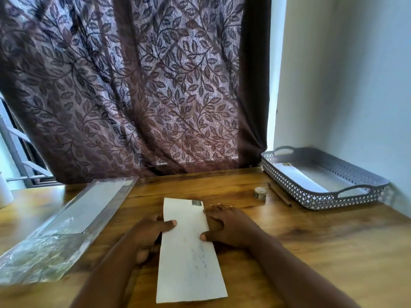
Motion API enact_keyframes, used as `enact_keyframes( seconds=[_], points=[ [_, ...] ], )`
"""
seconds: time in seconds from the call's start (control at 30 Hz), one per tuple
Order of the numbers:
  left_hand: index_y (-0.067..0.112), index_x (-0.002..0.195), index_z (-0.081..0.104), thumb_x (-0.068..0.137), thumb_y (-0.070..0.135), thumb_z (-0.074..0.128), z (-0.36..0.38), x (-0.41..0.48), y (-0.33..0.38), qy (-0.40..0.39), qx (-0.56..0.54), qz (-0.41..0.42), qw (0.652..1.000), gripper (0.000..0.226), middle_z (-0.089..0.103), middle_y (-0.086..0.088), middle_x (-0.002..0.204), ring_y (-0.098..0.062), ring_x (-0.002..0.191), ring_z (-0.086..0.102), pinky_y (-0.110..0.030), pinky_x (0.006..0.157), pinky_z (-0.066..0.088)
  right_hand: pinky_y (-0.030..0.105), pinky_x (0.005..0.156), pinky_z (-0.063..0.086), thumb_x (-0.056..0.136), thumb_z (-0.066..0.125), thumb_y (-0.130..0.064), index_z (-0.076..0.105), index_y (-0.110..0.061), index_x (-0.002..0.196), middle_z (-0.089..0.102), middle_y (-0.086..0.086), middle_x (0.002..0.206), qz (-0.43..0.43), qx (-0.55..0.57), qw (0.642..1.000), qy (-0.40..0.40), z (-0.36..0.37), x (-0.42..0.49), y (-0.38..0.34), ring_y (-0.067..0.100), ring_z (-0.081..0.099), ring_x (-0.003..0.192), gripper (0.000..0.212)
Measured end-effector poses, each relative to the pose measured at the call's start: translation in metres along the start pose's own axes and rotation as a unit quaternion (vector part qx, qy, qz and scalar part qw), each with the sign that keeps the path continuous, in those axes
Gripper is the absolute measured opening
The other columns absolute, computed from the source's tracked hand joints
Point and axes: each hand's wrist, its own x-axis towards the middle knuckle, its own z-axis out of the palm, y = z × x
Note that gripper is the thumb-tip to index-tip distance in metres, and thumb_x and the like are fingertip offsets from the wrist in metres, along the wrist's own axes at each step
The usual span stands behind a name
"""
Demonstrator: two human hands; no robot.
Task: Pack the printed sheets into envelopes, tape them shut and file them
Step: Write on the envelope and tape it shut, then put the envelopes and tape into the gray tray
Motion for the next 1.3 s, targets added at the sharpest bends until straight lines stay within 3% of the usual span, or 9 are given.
enact_keyframes(
  seconds=[0.13,0.23,0.3,0.4,0.6,0.83,1.0,1.13,1.3],
  points=[
    [0.01,0.121,0.061,0.094,0.01,0.067,0.011,-0.002,-0.005,0.018,-0.087,0.018,0.996,0.028,0.076,-0.012,0.106,-0.034,0.096,0.073,-0.049,0.076,0.061,0.032,0.11,0.039,0.089,0.07,-0.049,0.047,-0.024,0.149,0.05,-0.003,0.153,0.035,0.152,0.984,0.091,-0.007,-0.015,-0.007,0.021,0.047,0.139,0.069],
    [0.013,0.111,0.06,0.097,0.007,0.061,0.018,-0.001,0.004,0.052,-0.159,0.052,0.985,0.015,0.072,-0.013,0.11,-0.035,0.101,0.067,-0.045,0.075,0.056,0.026,0.095,0.054,0.086,0.078,-0.039,0.065,-0.02,0.132,0.071,-0.007,0.126,0.055,0.349,0.924,0.147,-0.011,-0.03,-0.01,0.013,0.066,0.115,0.052],
    [0.013,0.104,0.06,0.097,0.007,0.062,0.023,0.003,0.009,0.084,-0.194,0.066,0.975,0.01,0.07,-0.013,0.109,-0.034,0.099,0.066,-0.045,0.076,0.055,0.035,0.079,0.061,0.085,0.077,-0.039,0.069,-0.019,0.124,0.076,-0.002,0.111,0.089,0.418,0.898,0.106,-0.014,-0.041,-0.006,0.016,0.073,0.096,0.044],
    [0.013,0.103,0.061,0.095,0.008,0.065,0.037,0.009,0.015,0.121,-0.213,0.079,0.966,0.01,0.071,-0.013,0.109,-0.035,0.098,0.068,-0.054,0.088,0.055,0.028,0.054,0.056,0.094,0.07,-0.026,0.063,-0.009,0.126,0.078,0.007,0.097,0.116,0.463,0.878,0.022,-0.017,-0.063,0.001,0.022,0.075,0.071,0.036],
    [0.012,0.112,0.06,0.095,0.01,0.064,0.09,0.008,0.021,0.097,-0.236,0.093,0.962,0.018,0.072,-0.011,0.109,-0.032,0.1,0.069,-0.054,0.091,0.056,0.051,0.072,0.064,0.096,0.067,-0.011,0.061,-0.004,0.118,0.075,0.017,0.1,0.179,0.484,0.849,0.113,-0.028,-0.084,0.035,0.035,0.077,0.076,0.024],
    [0.023,0.126,0.058,0.1,0.024,0.059,0.152,0.003,0.031,-0.031,-0.227,0.123,0.966,0.026,0.074,0.0,0.113,-0.025,0.107,0.068,-0.039,0.076,0.056,0.052,0.067,0.063,0.093,0.068,-0.002,0.067,0.0,0.105,0.076,0.018,0.091,0.195,0.468,0.82,0.266,-0.046,-0.102,0.077,0.032,0.074,0.062,0.013],
    [0.015,0.111,0.065,0.103,0.037,0.051,0.2,-0.003,0.045,-0.1,-0.261,0.144,0.949,0.028,0.077,-0.008,0.084,-0.027,0.072,0.073,-0.039,0.061,0.058,0.033,0.057,0.062,0.093,0.066,0.003,0.071,0.002,0.102,0.075,0.025,0.088,0.185,0.567,0.725,0.346,-0.072,-0.116,0.109,0.028,0.07,0.057,0.011],
    [0.011,0.117,0.059,0.104,0.034,0.05,0.237,0.003,0.054,-0.149,-0.23,0.161,0.948,0.028,0.075,-0.019,0.091,-0.03,0.066,0.069,-0.034,0.058,0.056,0.039,0.066,0.064,0.096,0.057,0.007,0.068,0.003,0.097,0.074,0.023,0.087,0.2,0.542,0.708,0.405,-0.1,-0.121,0.143,0.028,0.073,0.061,0.012],
    [0.003,0.116,0.051,0.099,0.004,0.056,0.268,0.01,0.061,-0.165,-0.201,0.195,0.946,0.018,0.067,-0.024,0.08,-0.024,0.049,0.058,-0.025,0.045,0.043,0.038,0.064,0.064,0.092,0.051,0.015,0.064,0.007,0.088,0.068,0.024,0.083,0.239,0.487,0.707,0.453,-0.139,-0.112,0.185,0.031,0.074,0.059,0.016]
  ],
)
